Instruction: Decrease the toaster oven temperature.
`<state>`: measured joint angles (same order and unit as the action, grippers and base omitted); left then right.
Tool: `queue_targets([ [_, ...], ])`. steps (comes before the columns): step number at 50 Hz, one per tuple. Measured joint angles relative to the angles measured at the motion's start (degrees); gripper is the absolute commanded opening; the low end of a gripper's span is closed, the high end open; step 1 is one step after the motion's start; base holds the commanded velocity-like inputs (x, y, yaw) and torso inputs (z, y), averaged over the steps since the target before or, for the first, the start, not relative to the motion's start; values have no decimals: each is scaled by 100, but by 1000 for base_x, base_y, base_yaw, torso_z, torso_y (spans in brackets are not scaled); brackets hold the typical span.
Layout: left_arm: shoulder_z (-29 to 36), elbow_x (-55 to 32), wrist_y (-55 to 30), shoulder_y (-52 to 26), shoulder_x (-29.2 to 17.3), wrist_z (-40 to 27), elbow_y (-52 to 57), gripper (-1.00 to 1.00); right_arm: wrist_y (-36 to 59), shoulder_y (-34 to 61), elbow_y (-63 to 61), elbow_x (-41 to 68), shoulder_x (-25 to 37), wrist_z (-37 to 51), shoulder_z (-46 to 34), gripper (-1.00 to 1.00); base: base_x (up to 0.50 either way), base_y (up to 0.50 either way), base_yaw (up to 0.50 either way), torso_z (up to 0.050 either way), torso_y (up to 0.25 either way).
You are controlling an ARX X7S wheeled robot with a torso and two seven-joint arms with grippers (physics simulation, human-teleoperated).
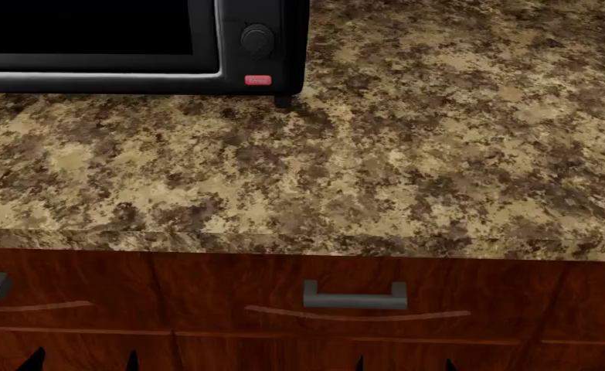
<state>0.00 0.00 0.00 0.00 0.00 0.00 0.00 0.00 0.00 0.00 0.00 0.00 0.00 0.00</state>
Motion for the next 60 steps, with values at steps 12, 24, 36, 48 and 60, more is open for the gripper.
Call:
queue_targets([
  [12, 155, -98, -145, -50, -133, -164, 43, 100, 6, -18, -63, 198, 241, 334, -321, 100, 0, 0, 0, 0, 0],
  [24, 347, -114, -212, -121, -281, -398, -45, 100, -23, -55, -100, 305, 385, 519, -485, 100, 0, 0, 0, 0, 0],
  [36, 468, -153, -897, -86, -462, -544, 700, 100, 174, -204, -678, 407, 547, 673, -542, 100, 0, 0, 0, 0, 0],
  [48, 325, -461, -2650, -244, -740, -520, 2428, 100, 1304, -149, -2329, 484, 893, 752, -542, 100, 0, 0, 0, 0, 0],
  [60, -28, -1726, -4349, -253, -1295, 117, 4576, 100, 3162, 853, -3692, 798, 1163, 775, -371, 100, 0, 0, 0, 0, 0],
])
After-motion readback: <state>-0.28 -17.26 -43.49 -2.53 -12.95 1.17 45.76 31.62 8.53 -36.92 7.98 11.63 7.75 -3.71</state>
